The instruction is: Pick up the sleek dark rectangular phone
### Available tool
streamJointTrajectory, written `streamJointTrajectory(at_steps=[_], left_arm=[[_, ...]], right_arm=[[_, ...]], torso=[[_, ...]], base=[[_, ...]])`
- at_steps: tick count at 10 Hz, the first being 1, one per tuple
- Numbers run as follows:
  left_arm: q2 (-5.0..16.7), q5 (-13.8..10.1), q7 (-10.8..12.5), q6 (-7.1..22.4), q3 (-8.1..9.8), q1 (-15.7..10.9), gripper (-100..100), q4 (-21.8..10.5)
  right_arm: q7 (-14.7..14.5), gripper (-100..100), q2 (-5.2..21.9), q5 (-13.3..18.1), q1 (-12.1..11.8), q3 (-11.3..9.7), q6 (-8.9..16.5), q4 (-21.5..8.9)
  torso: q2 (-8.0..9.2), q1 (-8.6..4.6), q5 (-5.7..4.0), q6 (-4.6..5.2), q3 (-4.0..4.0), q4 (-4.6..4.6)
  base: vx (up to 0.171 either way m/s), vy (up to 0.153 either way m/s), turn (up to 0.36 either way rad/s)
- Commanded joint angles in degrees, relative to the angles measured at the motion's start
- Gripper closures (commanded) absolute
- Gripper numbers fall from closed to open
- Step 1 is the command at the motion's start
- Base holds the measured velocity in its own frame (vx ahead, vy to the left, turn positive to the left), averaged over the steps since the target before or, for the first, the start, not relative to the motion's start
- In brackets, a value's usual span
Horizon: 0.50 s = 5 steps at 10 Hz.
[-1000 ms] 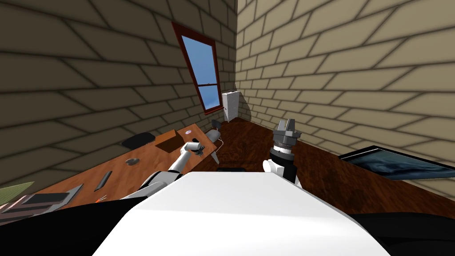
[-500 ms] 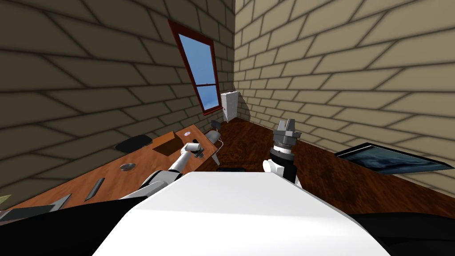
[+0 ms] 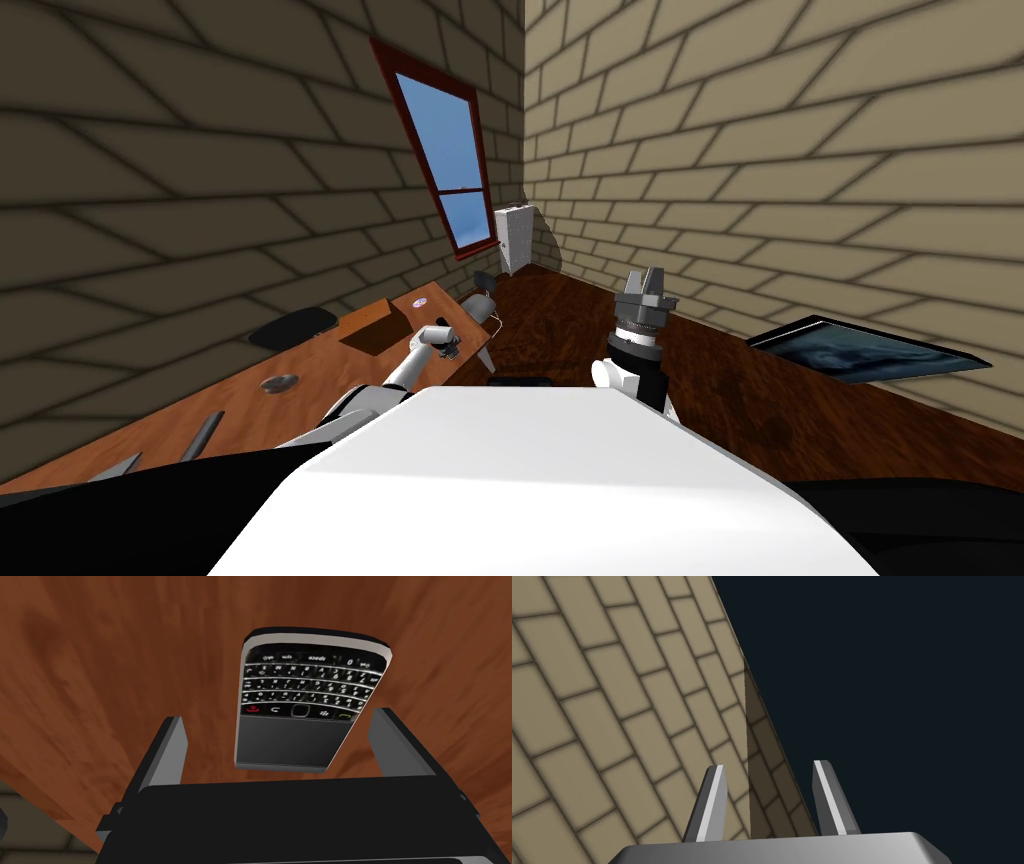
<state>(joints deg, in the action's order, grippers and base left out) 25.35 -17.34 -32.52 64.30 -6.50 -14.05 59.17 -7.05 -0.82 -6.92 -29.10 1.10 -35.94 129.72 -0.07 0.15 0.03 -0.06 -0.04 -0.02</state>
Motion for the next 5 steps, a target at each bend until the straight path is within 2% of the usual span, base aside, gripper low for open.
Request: streamJointTrajectory(at_steps=[1,2,5], left_arm=[[0.0,0.0,0.0,0.0,0.0,0.0,-100,0.0],[-0.03,0.04,0.06,-0.2,-0.01,0.01,100,-0.09],[0.0,0.06,0.0,-0.14,-0.04,0.04,100,-0.1]], right_arm=[[0.0,0,0.0,0.0,0.0,0.0,0.0,0.0],[0.0,0,0.0,0.0,0.0,0.0,0.0,0.0],[0.0,0,0.0,0.0,0.0,0.0,0.0,0.0]], torso=[[0.0,0.0,0.0,0.0,0.0,0.0],[0.02,-0.08,-0.02,0.0,0.01,0.01],[0.0,-0.15,0.0,0.01,0.01,0.02]], base=[[0.003,0.019,-0.01],[-0.001,0.006,0.014],[0.0,0.001,-0.004]])
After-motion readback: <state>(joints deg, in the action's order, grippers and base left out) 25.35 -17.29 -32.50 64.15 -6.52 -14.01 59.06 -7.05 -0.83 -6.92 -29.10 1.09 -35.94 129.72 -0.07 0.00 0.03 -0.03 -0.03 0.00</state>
